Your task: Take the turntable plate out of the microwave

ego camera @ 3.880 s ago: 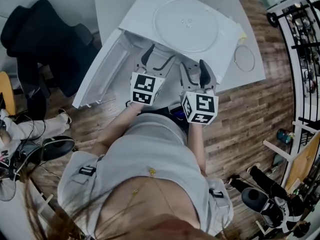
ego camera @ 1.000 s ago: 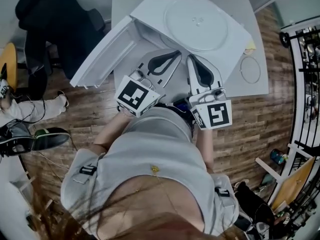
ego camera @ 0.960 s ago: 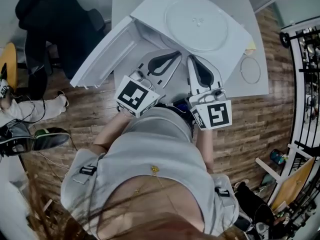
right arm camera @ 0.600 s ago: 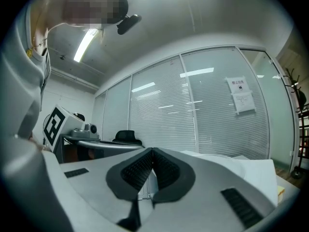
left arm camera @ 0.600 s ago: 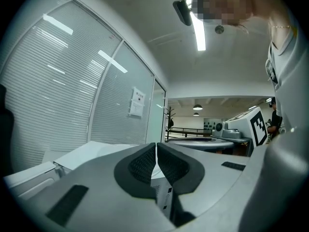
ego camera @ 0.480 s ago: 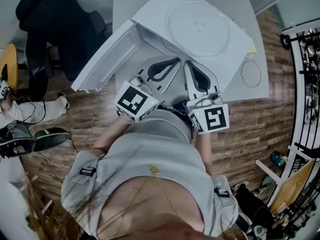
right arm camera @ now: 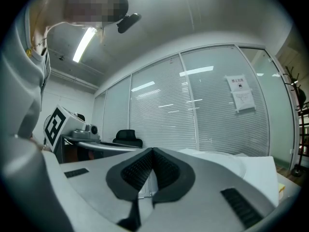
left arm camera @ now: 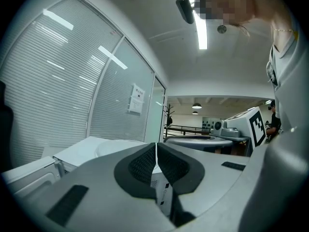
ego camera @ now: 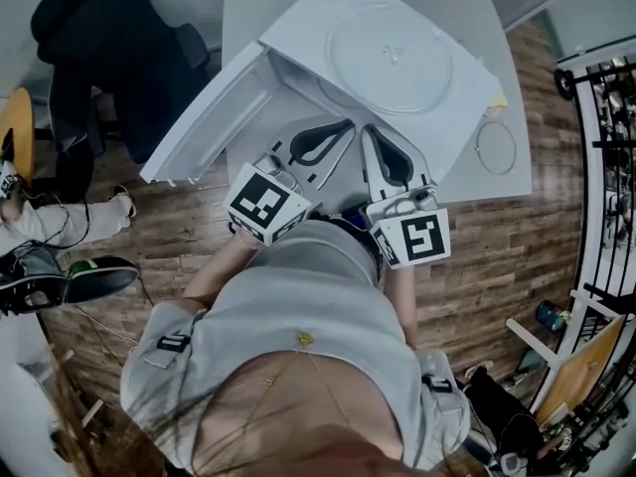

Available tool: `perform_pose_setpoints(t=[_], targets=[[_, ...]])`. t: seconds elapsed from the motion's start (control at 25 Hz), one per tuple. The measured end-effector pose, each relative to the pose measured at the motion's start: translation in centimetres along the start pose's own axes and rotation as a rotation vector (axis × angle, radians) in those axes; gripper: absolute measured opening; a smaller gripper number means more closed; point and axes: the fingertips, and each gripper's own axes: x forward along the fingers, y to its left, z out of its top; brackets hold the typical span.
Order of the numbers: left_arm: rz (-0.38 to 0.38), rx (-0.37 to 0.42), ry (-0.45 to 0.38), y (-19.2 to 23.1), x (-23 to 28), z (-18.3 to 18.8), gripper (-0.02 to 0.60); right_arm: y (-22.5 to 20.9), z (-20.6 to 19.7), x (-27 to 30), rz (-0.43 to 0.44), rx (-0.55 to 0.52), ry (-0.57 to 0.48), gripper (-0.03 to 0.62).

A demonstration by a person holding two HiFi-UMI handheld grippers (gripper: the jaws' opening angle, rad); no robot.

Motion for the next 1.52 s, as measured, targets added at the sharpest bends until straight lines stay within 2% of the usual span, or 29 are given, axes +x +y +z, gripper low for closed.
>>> perform_pose_setpoints(t=[1.52], targets=[[-0.014,-0.011,0.006,0.02,0.35,0.25,0.034,-0.46,-0.48,-0.07,0.010,-0.001,0.041,0.015]])
